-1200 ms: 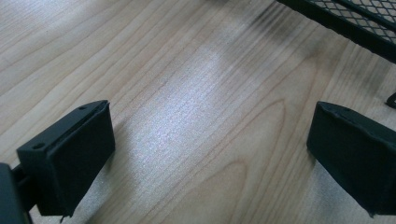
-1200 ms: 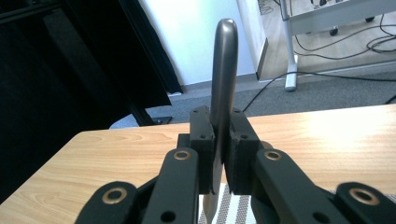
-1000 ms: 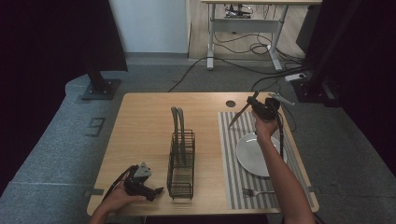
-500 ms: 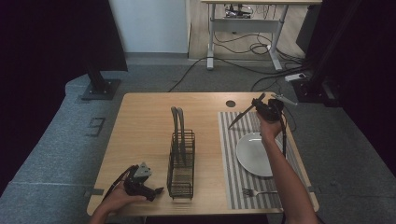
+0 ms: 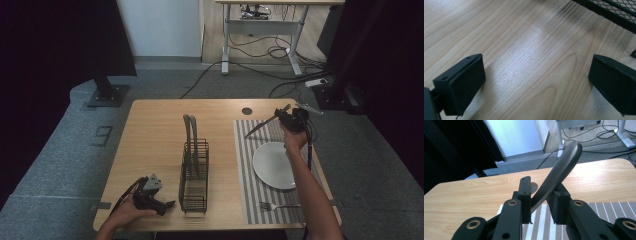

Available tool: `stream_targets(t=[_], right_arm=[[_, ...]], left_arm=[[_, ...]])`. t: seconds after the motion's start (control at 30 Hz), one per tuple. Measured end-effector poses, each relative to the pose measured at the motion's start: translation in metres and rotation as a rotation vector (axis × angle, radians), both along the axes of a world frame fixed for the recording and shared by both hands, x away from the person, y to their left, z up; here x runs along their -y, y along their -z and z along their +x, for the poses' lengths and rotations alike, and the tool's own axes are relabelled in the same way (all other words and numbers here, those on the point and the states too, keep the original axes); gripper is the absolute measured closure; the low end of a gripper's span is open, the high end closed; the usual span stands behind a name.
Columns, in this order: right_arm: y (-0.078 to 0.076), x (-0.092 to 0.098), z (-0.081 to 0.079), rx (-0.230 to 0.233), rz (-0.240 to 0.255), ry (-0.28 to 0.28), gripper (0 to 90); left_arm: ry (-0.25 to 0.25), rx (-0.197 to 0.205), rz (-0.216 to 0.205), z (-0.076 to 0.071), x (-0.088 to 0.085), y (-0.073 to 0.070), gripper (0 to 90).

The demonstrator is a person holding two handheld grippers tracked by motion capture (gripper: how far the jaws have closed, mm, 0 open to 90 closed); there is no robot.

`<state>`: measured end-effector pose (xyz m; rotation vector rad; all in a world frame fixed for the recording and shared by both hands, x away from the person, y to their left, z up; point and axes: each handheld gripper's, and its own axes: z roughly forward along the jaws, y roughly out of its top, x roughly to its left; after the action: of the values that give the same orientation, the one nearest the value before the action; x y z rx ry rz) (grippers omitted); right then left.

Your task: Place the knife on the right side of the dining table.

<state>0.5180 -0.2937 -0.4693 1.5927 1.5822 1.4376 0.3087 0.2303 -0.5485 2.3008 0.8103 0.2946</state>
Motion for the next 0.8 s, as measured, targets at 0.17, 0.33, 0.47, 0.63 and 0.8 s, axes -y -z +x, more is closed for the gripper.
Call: stream_targets(t=[0.17,0.33,0.47,0.63,0.8], right_arm=[[0.001,0.004,0.0,-0.017,-0.016,0.001,71.3],[0.002,0.008,0.001,-0.039,-0.019,0.001,69.9],[0.003,0.011,0.0,-0.052,-0.031,0.002,68.6],[0.007,0.014,-0.001,-0.056,-0.027,0.005,67.4],[0.013,0.021,-0.002,-0.067,-0.014,0.012,65.8]], left_arm=[[0.0,0.0,0.0,0.0,0.0,0.0,0.8],[0.0,0.0,0.0,0.0,0.0,0.0,0.8],[0.0,0.0,0.0,0.0,0.0,0.0,0.8],[0.0,0.0,0.0,0.0,0.0,0.0,0.8],[0.0,0.0,0.0,0.0,0.0,0.0,0.8]])
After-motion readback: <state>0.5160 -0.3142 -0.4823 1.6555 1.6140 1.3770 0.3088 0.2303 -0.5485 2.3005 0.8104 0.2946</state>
